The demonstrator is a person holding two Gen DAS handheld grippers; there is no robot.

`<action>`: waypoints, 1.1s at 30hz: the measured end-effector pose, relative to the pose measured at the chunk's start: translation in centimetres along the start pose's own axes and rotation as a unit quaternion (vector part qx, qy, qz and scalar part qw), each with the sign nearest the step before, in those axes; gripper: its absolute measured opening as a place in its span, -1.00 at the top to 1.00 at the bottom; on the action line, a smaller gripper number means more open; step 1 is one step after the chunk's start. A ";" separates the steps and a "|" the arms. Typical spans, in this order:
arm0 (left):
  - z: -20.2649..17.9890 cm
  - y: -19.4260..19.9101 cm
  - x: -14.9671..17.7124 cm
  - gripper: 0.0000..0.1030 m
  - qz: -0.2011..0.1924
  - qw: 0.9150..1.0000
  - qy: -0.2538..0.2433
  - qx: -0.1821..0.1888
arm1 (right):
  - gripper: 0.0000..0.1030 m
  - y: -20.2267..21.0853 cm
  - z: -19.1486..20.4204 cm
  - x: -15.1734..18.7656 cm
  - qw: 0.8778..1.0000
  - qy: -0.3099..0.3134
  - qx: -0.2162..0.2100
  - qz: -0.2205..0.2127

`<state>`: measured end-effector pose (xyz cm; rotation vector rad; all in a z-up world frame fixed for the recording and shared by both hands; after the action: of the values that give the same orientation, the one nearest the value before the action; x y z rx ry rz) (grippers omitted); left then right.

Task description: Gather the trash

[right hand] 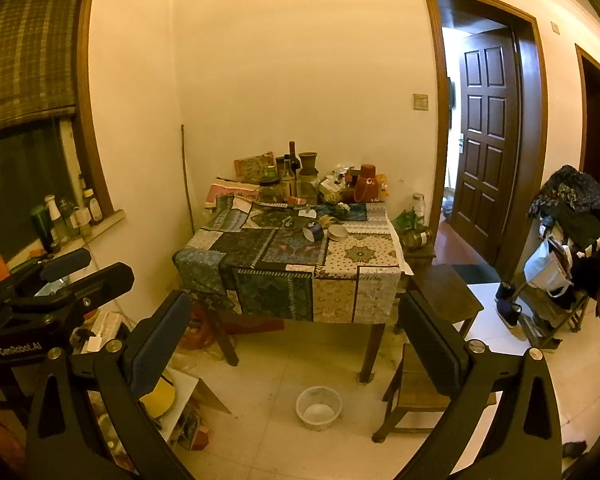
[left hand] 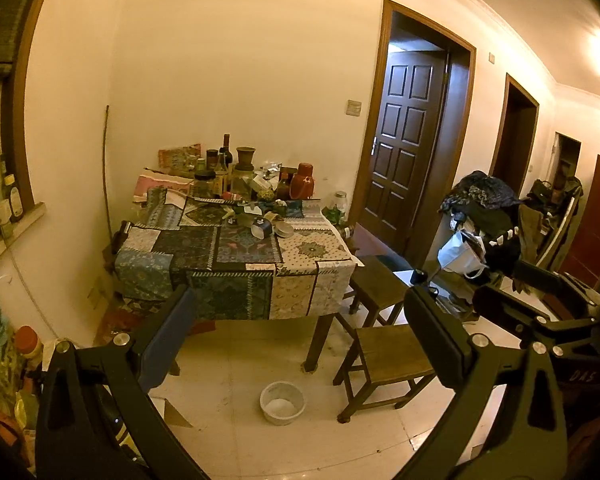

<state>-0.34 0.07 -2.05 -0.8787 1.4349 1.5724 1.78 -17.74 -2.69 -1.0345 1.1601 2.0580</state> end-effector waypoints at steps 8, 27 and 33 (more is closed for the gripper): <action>-0.5 -0.2 -0.3 -1.00 0.001 1.000 -0.001 0.004 | -1.00 -0.4 -0.2 -0.3 1.000 0.000 0.002 0.002; -0.7 -0.5 -0.6 -1.00 0.002 1.000 0.001 0.002 | -1.00 -1.1 0.1 0.0 1.000 0.012 -0.001 0.008; -1.9 -0.7 -0.8 -1.00 0.002 1.000 0.000 -0.001 | -1.00 -1.3 0.3 0.0 1.000 0.012 -0.001 0.008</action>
<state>0.57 -1.86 -1.82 -0.8781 1.4349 1.5772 2.64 -16.90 -3.21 -1.0571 1.1819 2.0640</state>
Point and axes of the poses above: each gripper's, at about its wrist camera, not at the fingertips, and y roughly against the way its jaws point, z to its left, x to its underside, the point moved 2 cm from there along -y, roughly the way its jaws point, and after that the axes turned 15 degrees about -y, right-handed, at the moved point
